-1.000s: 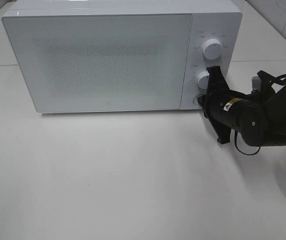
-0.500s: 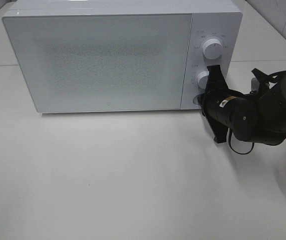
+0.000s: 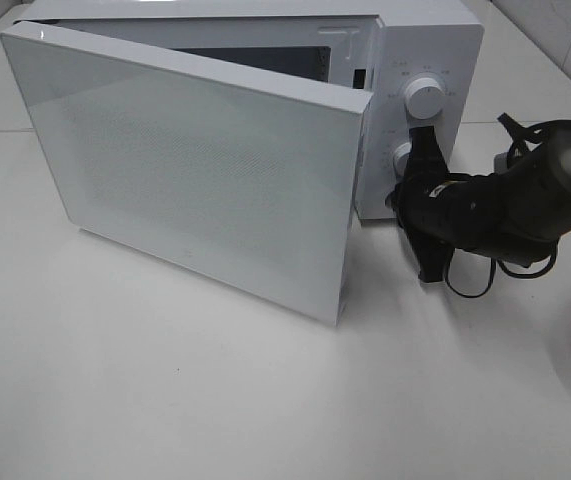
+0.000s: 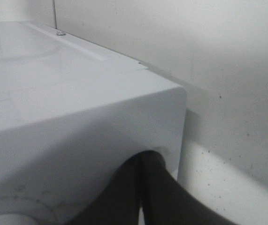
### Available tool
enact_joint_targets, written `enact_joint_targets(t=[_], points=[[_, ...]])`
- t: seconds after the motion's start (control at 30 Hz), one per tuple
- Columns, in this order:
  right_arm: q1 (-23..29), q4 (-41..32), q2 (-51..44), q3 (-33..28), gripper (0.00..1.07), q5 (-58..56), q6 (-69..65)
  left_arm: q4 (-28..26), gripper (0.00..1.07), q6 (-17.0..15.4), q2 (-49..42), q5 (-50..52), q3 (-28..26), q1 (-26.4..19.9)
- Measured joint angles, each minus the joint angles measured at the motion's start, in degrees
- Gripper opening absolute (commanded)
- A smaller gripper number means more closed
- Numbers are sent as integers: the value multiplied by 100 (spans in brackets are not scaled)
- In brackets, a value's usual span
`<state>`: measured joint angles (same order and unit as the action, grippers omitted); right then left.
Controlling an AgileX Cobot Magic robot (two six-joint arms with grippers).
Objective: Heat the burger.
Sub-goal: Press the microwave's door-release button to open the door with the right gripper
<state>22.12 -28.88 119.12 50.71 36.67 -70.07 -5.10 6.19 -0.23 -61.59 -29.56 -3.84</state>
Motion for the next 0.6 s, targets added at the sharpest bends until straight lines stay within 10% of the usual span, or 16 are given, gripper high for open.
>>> enact_joint_targets(t=[0.6], points=[[252, 332, -17, -619, 0, 1289, -361, 0, 98, 0, 0, 0, 0, 0]])
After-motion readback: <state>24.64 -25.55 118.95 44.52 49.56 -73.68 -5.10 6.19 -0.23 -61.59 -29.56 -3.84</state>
